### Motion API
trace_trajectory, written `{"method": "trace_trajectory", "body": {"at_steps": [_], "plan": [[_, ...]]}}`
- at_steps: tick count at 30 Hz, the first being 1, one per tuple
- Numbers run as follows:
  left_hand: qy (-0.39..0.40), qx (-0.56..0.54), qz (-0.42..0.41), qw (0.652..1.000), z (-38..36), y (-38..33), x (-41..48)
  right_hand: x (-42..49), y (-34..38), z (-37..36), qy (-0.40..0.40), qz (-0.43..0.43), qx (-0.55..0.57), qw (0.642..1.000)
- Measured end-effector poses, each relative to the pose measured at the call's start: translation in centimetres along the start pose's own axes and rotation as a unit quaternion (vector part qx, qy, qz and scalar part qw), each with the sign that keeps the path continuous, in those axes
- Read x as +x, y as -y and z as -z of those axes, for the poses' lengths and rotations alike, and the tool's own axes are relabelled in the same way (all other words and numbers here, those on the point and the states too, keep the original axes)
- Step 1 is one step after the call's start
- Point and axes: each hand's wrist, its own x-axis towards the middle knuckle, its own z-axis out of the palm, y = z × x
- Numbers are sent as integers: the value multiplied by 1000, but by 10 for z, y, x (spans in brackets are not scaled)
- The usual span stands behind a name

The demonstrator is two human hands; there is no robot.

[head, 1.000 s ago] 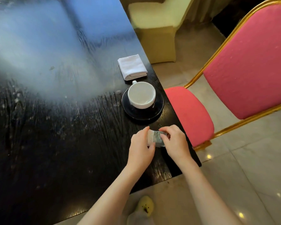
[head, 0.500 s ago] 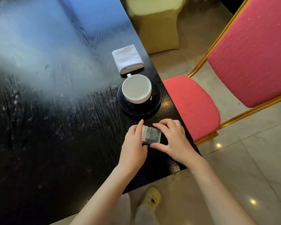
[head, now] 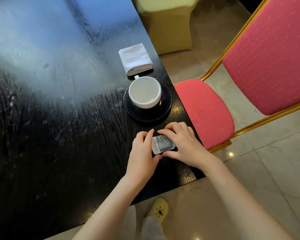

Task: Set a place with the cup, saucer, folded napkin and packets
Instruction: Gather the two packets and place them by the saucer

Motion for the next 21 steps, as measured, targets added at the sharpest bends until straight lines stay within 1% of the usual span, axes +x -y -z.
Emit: {"method": "trace_trajectory", "body": {"at_steps": [5, 15, 17, 21], "plan": [[9, -5, -3, 1000, 3, 4, 4, -3, -3, 3, -4, -20, 8, 1000], [-1, -27, -13, 1000, -4, 2, 5, -5, -13, 12, 10, -43, 46, 998], [-4, -30, -13, 999, -5, 1, 4, -7, -15, 12, 4, -50, 66, 997], [-5, -29, -14, 999, -7, 1, 2, -9, -16, 10, -3, -49, 61, 997]]}}
